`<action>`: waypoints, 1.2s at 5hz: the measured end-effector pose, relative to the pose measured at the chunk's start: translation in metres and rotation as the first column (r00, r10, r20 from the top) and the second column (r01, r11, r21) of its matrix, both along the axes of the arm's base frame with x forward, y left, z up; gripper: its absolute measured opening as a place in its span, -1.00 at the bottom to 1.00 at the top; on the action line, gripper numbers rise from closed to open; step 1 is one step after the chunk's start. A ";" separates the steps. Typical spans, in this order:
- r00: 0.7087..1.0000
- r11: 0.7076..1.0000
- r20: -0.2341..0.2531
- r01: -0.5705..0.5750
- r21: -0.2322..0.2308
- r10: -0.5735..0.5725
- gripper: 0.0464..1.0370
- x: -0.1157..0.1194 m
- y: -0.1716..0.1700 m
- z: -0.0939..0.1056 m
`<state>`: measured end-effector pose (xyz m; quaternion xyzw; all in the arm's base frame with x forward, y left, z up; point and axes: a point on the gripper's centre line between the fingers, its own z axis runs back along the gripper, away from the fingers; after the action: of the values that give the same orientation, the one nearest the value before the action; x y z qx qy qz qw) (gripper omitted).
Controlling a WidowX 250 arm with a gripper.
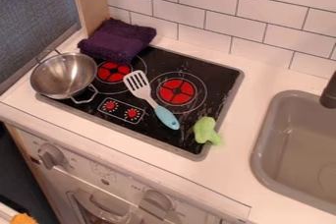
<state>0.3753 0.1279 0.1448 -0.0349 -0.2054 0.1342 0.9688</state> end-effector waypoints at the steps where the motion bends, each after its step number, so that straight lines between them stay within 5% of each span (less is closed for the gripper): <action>1: 0.999 0.999 -0.044 -0.017 -0.030 0.016 0.92 -0.004 -0.002 -0.015; 2: 0.987 0.985 -0.120 -0.124 -0.119 0.110 0.92 -0.024 -0.021 -0.023; 4: 0.966 0.965 -0.133 -0.235 -0.116 0.219 0.92 -0.053 -0.069 -0.023; 5: 0.920 0.930 -0.189 -0.361 -0.066 0.343 0.92 -0.075 -0.090 -0.060; 6: 0.861 0.870 -0.170 -0.491 -0.035 0.479 0.92 -0.086 -0.098 -0.081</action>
<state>0.2893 0.0298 0.0642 -0.0087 -0.1258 0.3838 0.9148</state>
